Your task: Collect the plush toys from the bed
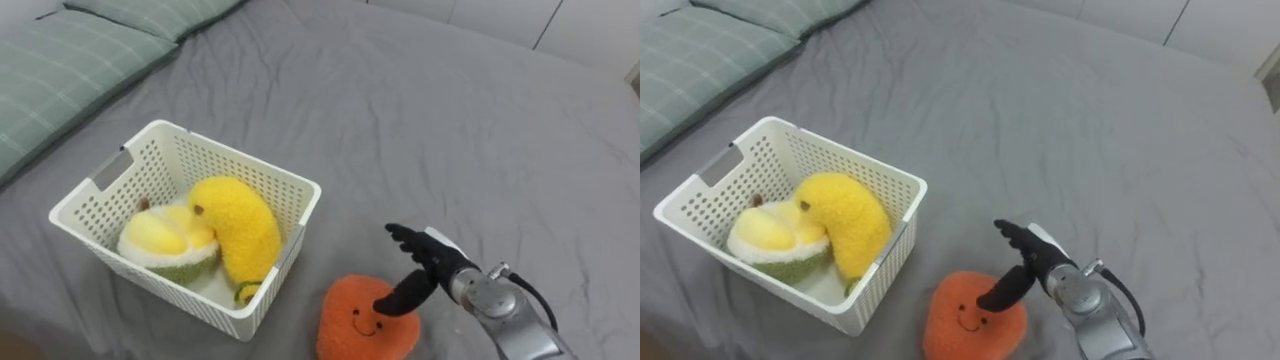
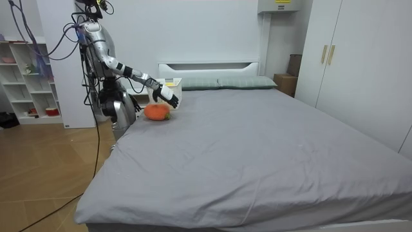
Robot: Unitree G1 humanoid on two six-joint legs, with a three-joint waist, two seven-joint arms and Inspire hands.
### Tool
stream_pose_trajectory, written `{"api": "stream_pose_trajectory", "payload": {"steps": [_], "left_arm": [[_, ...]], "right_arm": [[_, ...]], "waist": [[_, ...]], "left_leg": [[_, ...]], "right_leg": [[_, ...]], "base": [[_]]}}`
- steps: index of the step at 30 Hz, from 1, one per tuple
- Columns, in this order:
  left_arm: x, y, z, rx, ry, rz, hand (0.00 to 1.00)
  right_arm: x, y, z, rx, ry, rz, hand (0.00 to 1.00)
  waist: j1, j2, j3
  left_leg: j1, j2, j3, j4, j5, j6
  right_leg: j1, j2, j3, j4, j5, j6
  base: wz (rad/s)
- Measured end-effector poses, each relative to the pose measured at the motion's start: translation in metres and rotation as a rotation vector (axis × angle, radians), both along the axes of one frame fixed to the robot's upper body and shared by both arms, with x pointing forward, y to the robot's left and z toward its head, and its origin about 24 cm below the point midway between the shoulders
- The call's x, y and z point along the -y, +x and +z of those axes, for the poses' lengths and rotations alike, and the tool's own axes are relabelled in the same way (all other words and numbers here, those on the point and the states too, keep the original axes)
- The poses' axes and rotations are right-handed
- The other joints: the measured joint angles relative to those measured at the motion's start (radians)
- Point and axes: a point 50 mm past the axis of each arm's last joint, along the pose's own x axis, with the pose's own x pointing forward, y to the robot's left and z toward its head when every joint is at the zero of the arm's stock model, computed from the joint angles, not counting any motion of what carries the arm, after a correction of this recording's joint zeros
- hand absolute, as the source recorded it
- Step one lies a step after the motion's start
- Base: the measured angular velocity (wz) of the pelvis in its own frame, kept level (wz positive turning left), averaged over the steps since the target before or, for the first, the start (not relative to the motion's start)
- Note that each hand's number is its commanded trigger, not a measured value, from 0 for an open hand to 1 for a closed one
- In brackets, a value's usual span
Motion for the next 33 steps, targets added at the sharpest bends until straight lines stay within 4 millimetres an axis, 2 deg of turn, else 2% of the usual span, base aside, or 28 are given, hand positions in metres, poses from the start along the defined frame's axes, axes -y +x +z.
{"api": "stream_pose_trajectory", "payload": {"steps": [6,10,18,22,23,25,26,30,33], "left_arm": [[-0.006,-0.025,-0.003,-0.096,0.019,0.014,0.00],[-0.006,-0.042,-0.005,-0.173,0.003,0.012,0.00],[-0.002,-0.040,-0.007,-0.181,-0.029,0.005,0.00],[-0.002,-0.034,-0.006,-0.169,-0.035,0.001,0.00],[-0.002,-0.034,-0.006,-0.168,-0.035,0.000,0.00],[-0.002,-0.033,-0.007,-0.169,-0.036,0.000,0.00],[-0.002,-0.034,-0.007,-0.173,-0.036,0.001,0.00],[-0.001,-0.037,-0.008,-0.197,-0.038,0.007,0.00],[-0.001,-0.037,-0.008,-0.197,-0.037,0.007,0.00]], "right_arm": [[0.000,-0.003,-0.003,-0.077,-0.029,0.068,0.00],[0.000,-0.007,-0.006,-0.136,-0.047,0.101,0.00],[-0.011,-0.015,-0.017,-0.213,-0.066,0.157,0.00],[-0.013,-0.016,-0.019,-0.223,-0.092,0.170,0.00],[-0.013,-0.017,-0.019,-0.223,-0.095,0.171,0.09],[-0.014,-0.018,-0.022,-0.233,-0.103,0.172,0.92],[-0.015,-0.019,-0.023,-0.238,-0.103,0.172,1.00],[-0.014,-0.021,-0.028,-0.244,-0.115,0.151,1.00],[-0.014,-0.019,-0.029,-0.253,-0.127,0.149,1.00]], "waist": [[0.033,-0.001,0.0009],[0.038,-0.001,0.0023],[0.040,0.000,0.0037],[0.059,-0.003,0.0047],[0.061,-0.005,0.0055],[0.065,-0.011,0.0066],[0.065,-0.012,0.0069],[0.089,-0.013,0.0082],[0.093,-0.011,0.0092]], "left_leg": [[0.000,0.000,0.000,-0.001,0.000,0.000],[-0.002,-0.001,-0.010,0.003,-0.001,-0.001],[-0.014,-0.001,-0.025,0.017,0.000,-0.005],[-0.015,0.000,-0.024,0.018,0.000,-0.006],[-0.015,0.000,-0.024,0.018,0.000,-0.006],[-0.015,0.000,-0.026,0.020,0.000,-0.006],[-0.015,0.000,-0.026,0.020,0.000,-0.006],[-0.017,0.000,-0.026,0.023,-0.004,-0.006],[-0.017,0.000,-0.028,0.023,-0.004,-0.006]], "right_leg": [[0.001,0.001,0.000,-0.003,0.000,0.000],[0.003,0.001,-0.001,-0.003,0.000,0.000],[0.003,0.003,-0.003,-0.002,0.000,0.000],[0.003,0.004,-0.001,-0.001,0.000,0.000],[0.004,0.004,-0.002,-0.002,0.000,0.000],[0.005,0.004,-0.003,-0.001,0.000,0.000],[0.005,0.004,-0.003,-0.001,0.000,0.000],[0.004,0.004,-0.005,-0.001,0.000,0.000],[0.004,0.005,-0.009,-0.001,0.000,0.000]], "base": [[0.00],[0.05],[0.05],[0.00],[0.00],[0.00],[0.00],[0.00],[0.00]]}}
